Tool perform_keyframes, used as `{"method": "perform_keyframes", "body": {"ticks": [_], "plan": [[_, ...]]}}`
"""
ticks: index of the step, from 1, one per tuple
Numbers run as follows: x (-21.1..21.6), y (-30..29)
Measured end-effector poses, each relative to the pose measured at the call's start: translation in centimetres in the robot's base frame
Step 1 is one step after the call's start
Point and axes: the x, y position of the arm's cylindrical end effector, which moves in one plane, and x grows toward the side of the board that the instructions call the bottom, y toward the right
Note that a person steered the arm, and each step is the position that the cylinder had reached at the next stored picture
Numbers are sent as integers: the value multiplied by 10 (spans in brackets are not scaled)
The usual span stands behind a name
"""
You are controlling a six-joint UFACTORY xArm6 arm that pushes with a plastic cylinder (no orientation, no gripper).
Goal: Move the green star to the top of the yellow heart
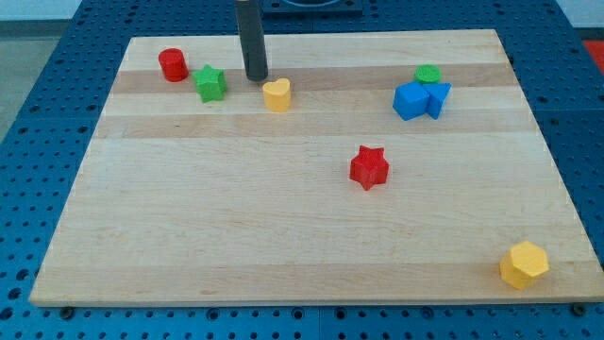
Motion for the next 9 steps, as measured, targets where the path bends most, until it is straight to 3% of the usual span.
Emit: {"method": "perform_keyframes", "body": {"ticks": [2,4,9], "plan": [[-3,-38],[-5,18],[-5,13]]}}
